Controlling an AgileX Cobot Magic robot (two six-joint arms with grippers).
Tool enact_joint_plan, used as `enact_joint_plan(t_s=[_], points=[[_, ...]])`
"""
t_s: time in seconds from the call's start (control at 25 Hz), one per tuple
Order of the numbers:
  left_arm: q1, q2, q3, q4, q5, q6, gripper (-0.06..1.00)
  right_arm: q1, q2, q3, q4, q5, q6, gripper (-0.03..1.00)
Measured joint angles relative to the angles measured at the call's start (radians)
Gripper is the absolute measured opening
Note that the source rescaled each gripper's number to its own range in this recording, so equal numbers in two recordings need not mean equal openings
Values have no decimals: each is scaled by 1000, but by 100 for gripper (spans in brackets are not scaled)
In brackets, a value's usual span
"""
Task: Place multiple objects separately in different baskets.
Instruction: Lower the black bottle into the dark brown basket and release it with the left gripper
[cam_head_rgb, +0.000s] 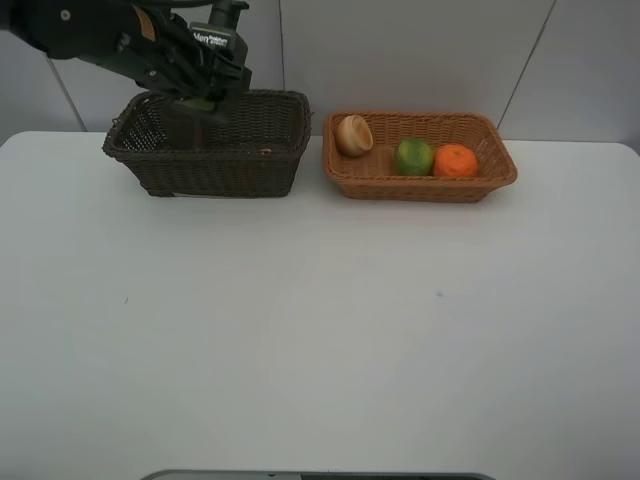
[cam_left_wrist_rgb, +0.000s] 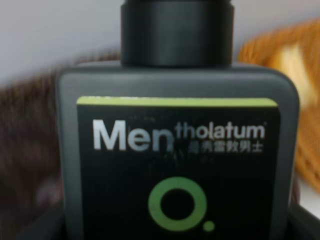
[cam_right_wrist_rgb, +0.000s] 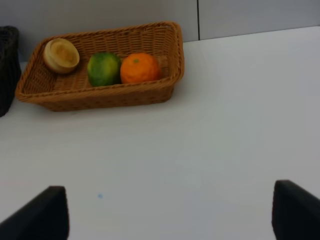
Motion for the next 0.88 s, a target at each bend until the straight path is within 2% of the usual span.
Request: enact_joint_plan(t_s=[0.2,0.32,0.44,0.64,0.88], points=[[12,73,0,18,-200,20,82,0,0,0,0,0,0,84],[22,133,0,19,-282,34,82,0,0,0,0,0,0,84],[30,185,-1,10,-330,56,82,0,0,0,0,0,0,84],[45,252,-1,-59,-420,108,82,0,0,0,0,0,0,84],[58,325,-25,-80,-483,133,82,0,0,0,0,0,0,84]])
